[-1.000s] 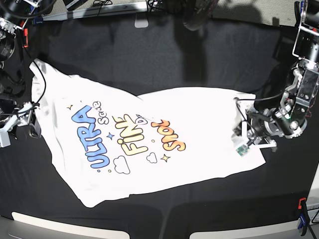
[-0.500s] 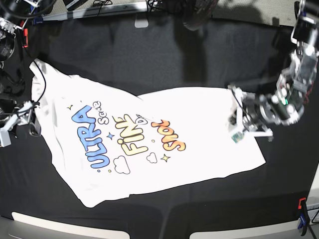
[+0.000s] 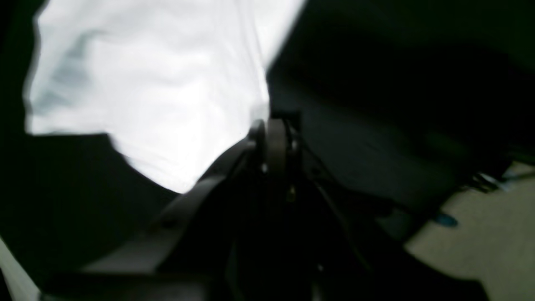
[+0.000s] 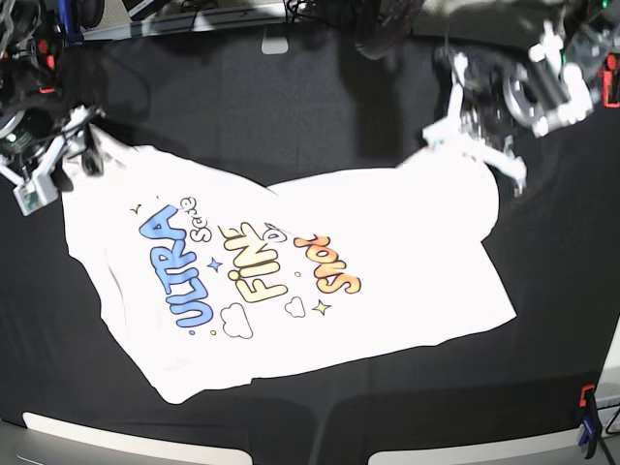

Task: Layout the t-shirt on the table in an organized manner, then fold the t-shirt properly
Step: 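Lift the shirt edge with the left gripper and pull it away from the print, then grasp the shirt sleeve with the right gripper and pull it outward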

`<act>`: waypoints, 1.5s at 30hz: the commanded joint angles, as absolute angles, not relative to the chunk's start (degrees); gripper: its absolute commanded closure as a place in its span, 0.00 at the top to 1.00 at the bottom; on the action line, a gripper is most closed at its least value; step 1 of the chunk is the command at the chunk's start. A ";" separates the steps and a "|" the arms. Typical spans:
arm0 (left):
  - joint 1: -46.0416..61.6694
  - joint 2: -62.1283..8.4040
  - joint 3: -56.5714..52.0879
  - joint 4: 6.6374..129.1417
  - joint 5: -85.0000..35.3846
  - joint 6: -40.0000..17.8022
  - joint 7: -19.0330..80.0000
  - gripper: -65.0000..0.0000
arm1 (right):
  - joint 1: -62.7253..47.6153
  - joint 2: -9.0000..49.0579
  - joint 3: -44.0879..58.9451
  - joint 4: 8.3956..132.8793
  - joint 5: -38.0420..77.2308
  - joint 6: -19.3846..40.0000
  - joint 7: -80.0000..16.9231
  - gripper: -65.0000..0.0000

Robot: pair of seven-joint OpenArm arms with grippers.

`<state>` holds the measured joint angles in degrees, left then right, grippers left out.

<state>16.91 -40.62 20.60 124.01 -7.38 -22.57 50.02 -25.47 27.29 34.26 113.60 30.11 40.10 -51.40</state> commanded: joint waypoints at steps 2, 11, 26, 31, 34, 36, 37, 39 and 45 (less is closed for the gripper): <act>18.50 -41.15 20.21 125.14 -5.80 -22.24 49.21 0.00 | -25.76 28.38 34.81 113.78 28.01 40.00 -47.77 0.46; 19.86 -41.12 20.21 125.14 -5.41 -22.24 49.23 0.00 | -18.72 28.40 34.02 101.75 26.76 40.00 -42.81 0.46; 19.86 -41.12 20.21 125.14 -5.43 -22.22 49.23 0.00 | -2.61 28.40 14.35 76.77 21.19 40.00 -40.51 0.46; 19.86 -41.12 20.21 125.14 -5.43 -22.22 49.23 0.00 | -0.30 28.40 14.31 76.79 20.67 40.00 -42.30 0.46; 19.86 -41.12 20.21 125.12 -5.45 -22.22 49.23 0.00 | -0.19 28.40 14.28 76.77 18.98 40.00 -42.72 0.46; 19.86 -41.12 20.21 125.14 -5.45 -22.22 49.23 0.00 | -0.21 28.36 14.22 76.25 20.01 40.00 -44.23 0.45; 19.86 -41.12 20.21 125.12 -5.45 -22.22 49.21 0.00 | -0.21 28.32 14.11 75.92 21.23 40.00 -45.65 0.40; 19.86 -41.12 20.21 125.14 -5.45 -22.22 49.21 0.00 | -0.43 28.10 13.87 75.46 23.49 40.00 -47.35 0.24; 19.86 -41.12 20.21 125.12 -5.45 -22.24 49.25 0.00 | -1.17 28.10 13.85 78.39 27.42 40.00 -46.98 0.00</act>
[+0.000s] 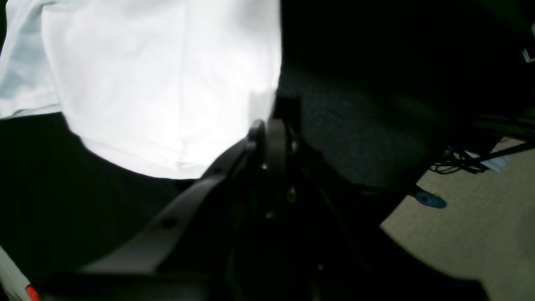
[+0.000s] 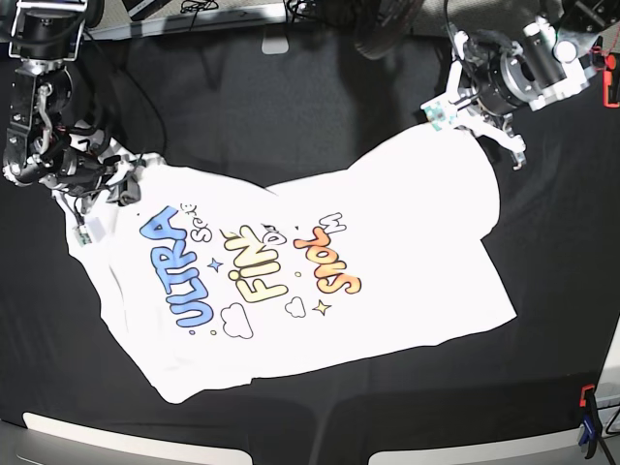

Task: Layout the t-shirt on the table in an organized manner, then fold the t-shirt properly
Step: 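Grasp the shirt sleeve with the right gripper and pull it outward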

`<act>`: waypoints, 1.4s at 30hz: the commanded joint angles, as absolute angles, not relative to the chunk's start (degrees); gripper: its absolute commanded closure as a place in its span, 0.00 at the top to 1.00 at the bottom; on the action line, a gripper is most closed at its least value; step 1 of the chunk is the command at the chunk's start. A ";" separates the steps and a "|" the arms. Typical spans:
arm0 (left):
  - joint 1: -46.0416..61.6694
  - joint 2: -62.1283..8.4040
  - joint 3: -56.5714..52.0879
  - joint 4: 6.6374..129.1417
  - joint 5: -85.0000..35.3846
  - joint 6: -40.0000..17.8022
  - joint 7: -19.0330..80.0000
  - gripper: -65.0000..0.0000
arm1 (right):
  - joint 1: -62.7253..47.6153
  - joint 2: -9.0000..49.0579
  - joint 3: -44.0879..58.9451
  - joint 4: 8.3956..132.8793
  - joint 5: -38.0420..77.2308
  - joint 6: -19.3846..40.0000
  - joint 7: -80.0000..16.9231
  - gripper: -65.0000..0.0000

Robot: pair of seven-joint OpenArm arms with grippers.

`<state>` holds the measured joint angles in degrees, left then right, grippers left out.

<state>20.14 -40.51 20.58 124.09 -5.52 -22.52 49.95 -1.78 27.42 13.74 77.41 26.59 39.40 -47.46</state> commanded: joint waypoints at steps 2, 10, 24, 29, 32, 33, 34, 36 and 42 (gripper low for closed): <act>19.88 -41.12 20.21 125.14 -5.45 -22.24 49.30 0.00 | -1.54 28.12 13.87 81.01 27.22 40.00 -47.51 0.00; 19.88 -41.12 20.21 125.14 -5.58 -22.22 49.45 0.00 | -6.46 28.08 13.87 92.09 26.92 40.00 -51.62 0.00; 19.88 -41.12 20.21 125.12 -5.58 -22.22 49.43 0.00 | -6.83 28.08 13.87 92.90 27.68 40.00 -57.06 0.10; 19.86 -41.12 20.21 125.14 -5.58 -22.24 49.43 0.00 | -6.85 28.10 13.87 92.88 27.68 40.00 -58.11 0.21; 19.86 -41.12 20.21 125.14 -5.58 -22.24 49.43 0.00 | -6.85 28.08 13.87 92.88 27.68 40.00 -58.17 0.00; 19.86 -41.15 20.21 125.14 -5.58 -22.24 49.43 0.00 | -6.85 28.10 13.87 92.90 27.66 40.00 -57.69 0.00; 19.88 -41.12 20.21 125.14 -5.58 -22.22 49.43 0.00 | -6.85 28.10 13.87 92.92 27.68 40.00 -57.06 0.00; 19.88 -41.12 20.21 125.14 -5.58 -22.22 49.45 0.00 | -6.85 28.05 13.87 93.54 27.68 40.00 -56.97 0.00; 19.86 -41.12 20.21 125.12 -5.58 -22.22 49.45 0.00 | -6.85 28.08 13.87 97.67 31.24 40.00 -66.83 0.00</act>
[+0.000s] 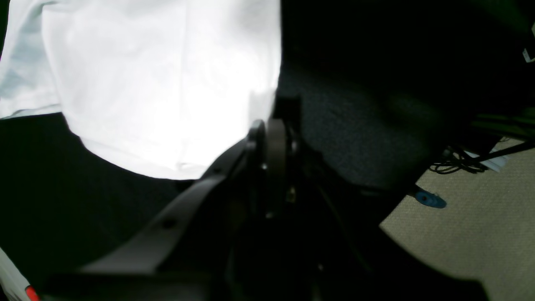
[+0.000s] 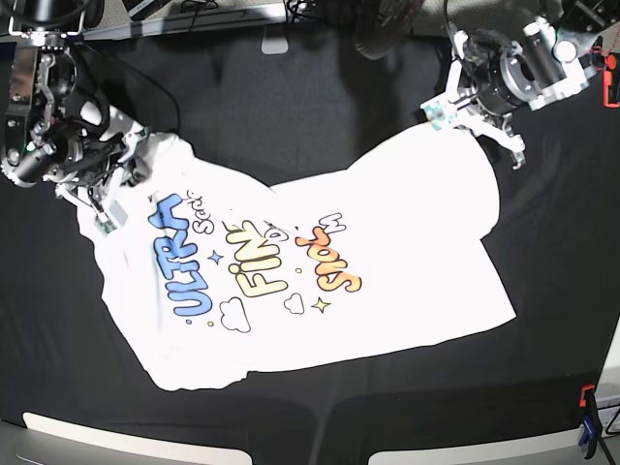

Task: Layout the t-shirt on the table in an organized manner, then fold the t-shirt properly
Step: 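Grasp the shirt sleeve with the right gripper and pull it outward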

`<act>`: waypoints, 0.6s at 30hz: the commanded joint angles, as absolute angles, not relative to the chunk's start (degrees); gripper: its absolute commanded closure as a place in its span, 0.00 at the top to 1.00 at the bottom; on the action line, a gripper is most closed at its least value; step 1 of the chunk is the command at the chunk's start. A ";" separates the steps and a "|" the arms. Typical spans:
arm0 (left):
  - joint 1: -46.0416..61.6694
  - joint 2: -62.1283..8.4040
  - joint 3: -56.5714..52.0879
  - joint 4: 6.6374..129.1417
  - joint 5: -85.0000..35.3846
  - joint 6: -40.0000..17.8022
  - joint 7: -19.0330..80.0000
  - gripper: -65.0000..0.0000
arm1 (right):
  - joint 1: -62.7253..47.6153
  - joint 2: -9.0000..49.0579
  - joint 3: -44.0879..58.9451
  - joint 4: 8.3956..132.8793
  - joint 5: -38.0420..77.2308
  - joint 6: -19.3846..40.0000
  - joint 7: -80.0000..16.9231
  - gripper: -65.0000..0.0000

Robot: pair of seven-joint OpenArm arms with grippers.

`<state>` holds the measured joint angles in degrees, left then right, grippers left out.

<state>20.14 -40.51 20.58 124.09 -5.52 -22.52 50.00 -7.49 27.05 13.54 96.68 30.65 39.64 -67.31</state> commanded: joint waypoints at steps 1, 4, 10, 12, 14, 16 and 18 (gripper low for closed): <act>19.86 -41.12 20.21 125.12 -5.58 -22.22 49.45 0.00 | -6.85 28.10 13.87 98.06 32.18 40.00 -68.49 0.08; 19.86 -41.12 20.21 125.12 -5.58 -22.22 49.45 0.00 | -6.85 28.08 13.87 98.19 32.38 40.00 -68.86 0.08; 19.88 -41.12 20.21 125.14 -5.58 -22.22 49.50 0.00 | -6.87 28.05 13.87 98.45 35.22 40.00 -68.40 0.00; 19.88 -41.12 20.21 125.14 -5.58 -22.24 49.67 0.00 | -6.87 27.79 13.87 99.26 35.22 40.00 -68.40 0.00; 19.88 -41.12 20.21 125.12 -5.58 -22.22 49.65 0.00 | -6.85 27.38 13.87 100.66 34.94 40.00 -68.40 0.00; 19.88 -41.12 20.21 125.14 -5.56 -22.22 49.65 0.00 | -6.85 27.27 13.87 101.73 34.92 40.00 -68.84 0.00; 19.88 -41.12 20.21 125.14 -5.58 -22.22 49.67 0.00 | -6.85 27.29 13.87 101.93 34.68 40.00 -69.76 0.06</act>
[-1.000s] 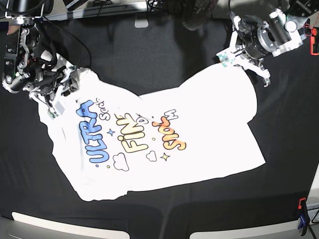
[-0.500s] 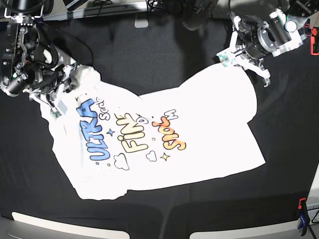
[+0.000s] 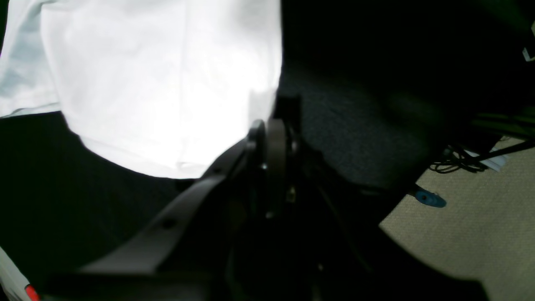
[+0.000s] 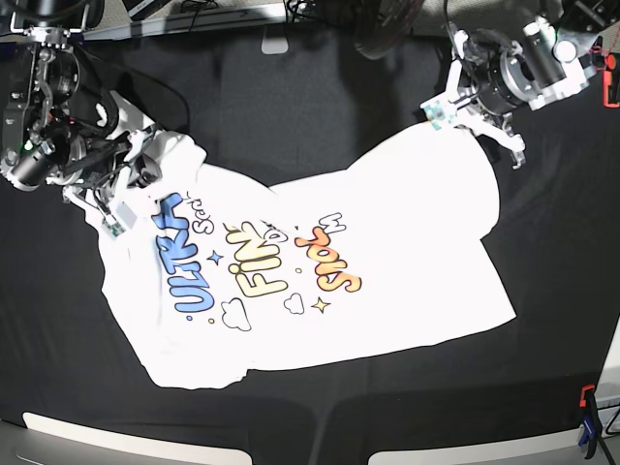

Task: Layout the t-shirt on the table in an organized manner, then fold the t-shirt properly
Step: 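Grasp the shirt sleeve with the right gripper and pull it outward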

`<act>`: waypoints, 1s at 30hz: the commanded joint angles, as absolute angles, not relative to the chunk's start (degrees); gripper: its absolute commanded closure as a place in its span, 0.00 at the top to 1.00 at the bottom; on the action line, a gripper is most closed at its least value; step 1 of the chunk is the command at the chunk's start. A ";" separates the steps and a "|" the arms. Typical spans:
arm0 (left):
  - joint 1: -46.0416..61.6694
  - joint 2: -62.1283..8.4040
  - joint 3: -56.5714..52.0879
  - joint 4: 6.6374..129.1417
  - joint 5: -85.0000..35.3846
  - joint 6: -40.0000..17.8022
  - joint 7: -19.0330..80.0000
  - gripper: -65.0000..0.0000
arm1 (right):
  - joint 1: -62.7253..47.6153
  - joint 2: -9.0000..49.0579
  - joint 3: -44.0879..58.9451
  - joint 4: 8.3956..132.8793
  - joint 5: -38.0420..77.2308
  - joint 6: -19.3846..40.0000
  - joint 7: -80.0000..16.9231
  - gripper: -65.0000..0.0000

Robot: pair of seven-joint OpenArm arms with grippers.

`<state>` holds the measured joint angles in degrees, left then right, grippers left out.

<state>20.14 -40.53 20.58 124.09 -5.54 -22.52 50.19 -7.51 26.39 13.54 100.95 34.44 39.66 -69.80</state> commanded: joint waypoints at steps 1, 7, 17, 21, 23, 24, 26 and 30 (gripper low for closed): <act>19.88 -41.12 20.21 125.12 -5.56 -22.22 49.69 0.00 | -6.85 27.29 13.87 101.93 34.68 40.00 -70.13 0.18; 19.88 -41.12 20.21 125.14 -5.58 -22.22 49.69 0.00 | -7.49 27.44 13.87 101.97 35.20 40.00 -75.77 0.41; 20.03 -41.12 20.21 125.12 -5.58 -22.22 49.67 0.00 | -18.76 31.68 21.26 103.22 33.34 40.00 -73.54 0.41; 20.03 -41.12 20.21 125.14 -5.58 -22.22 49.67 0.00 | -20.93 30.72 28.29 102.98 33.50 40.00 -72.05 0.41; 20.03 -41.12 20.21 125.14 -5.58 -22.22 49.67 0.00 | -22.94 30.35 29.89 101.62 35.24 40.00 -72.03 0.41; 20.03 -41.12 20.21 125.14 -5.58 -22.22 49.67 0.00 | -23.94 30.13 30.22 100.53 36.01 40.00 -71.92 0.41; 20.03 -41.12 20.21 125.14 -5.61 -22.22 49.67 0.00 | -25.87 29.93 30.39 97.82 36.23 40.00 -69.69 0.41; 20.03 -41.10 20.21 125.14 -5.61 -22.22 49.65 0.00 | -28.42 29.98 30.37 91.24 43.64 40.00 -66.32 0.41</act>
